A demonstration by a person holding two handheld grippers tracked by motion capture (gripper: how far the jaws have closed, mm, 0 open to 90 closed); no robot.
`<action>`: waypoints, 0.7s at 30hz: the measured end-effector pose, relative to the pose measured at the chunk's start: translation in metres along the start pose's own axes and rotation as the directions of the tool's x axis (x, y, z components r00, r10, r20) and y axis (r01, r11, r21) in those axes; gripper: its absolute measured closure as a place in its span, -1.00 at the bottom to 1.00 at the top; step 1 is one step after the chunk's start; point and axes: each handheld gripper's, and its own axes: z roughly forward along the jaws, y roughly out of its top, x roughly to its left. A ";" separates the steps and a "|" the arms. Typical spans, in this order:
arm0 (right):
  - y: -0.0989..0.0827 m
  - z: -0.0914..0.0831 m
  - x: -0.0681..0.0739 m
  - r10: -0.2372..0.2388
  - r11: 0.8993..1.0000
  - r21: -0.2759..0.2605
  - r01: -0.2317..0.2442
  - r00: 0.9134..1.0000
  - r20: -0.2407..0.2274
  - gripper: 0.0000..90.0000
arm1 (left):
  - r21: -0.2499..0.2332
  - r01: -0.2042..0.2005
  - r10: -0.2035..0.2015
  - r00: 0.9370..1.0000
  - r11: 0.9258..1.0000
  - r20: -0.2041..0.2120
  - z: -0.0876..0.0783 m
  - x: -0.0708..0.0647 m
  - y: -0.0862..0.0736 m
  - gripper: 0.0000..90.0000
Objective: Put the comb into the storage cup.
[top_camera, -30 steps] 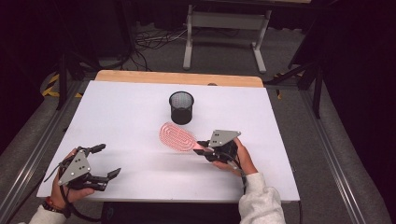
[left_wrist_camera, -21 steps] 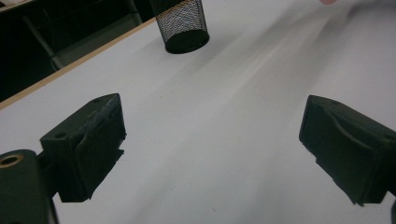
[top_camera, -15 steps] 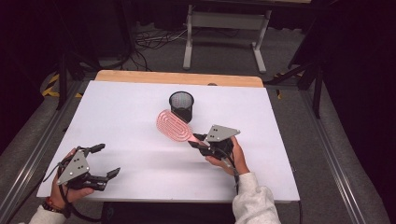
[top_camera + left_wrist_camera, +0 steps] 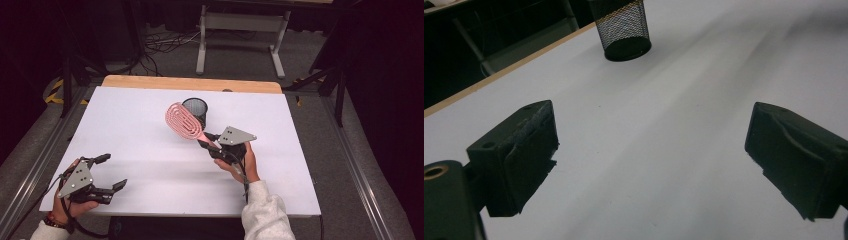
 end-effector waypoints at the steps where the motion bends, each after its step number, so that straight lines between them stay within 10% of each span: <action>1: 0.001 0.001 -0.001 0.003 1.000 -0.003 -0.003 1.000 0.004 0.56 | 0.000 0.001 -0.001 1.000 1.000 -0.001 0.000 0.000 0.000 -0.83; 21: 0.024 0.029 -0.022 0.047 0.997 -0.058 -0.043 0.996 0.073 0.56 | -0.038 0.021 -0.022 1.000 0.999 -0.012 -0.006 0.005 0.000 -0.84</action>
